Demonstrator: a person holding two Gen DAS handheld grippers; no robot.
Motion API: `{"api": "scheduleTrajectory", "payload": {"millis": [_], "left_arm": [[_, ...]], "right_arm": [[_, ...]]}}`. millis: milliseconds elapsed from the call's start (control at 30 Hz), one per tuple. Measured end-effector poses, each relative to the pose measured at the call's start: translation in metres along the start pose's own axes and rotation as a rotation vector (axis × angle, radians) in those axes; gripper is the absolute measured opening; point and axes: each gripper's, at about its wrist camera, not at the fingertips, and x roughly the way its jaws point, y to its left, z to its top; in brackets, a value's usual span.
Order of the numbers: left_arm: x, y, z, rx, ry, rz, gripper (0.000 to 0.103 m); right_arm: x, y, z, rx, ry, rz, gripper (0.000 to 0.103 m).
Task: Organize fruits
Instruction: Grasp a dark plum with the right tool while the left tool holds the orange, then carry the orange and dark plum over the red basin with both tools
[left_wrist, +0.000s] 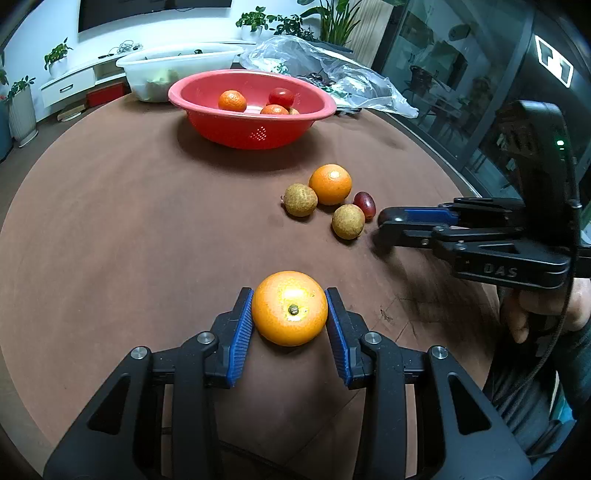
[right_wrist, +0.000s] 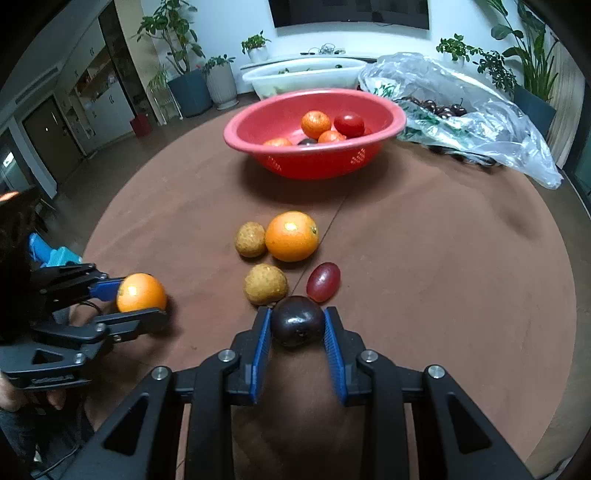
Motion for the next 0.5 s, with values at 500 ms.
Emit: {"api": "scheduleTrajectory", "payload": {"millis": [500], "left_arm": [[-0.021,0.011,0.047,0.020,-0.075,0.029,0.036]], "right_arm": [[-0.041,-0.025,0.023,0.059,-0.091,-0.007,0.031]]}}
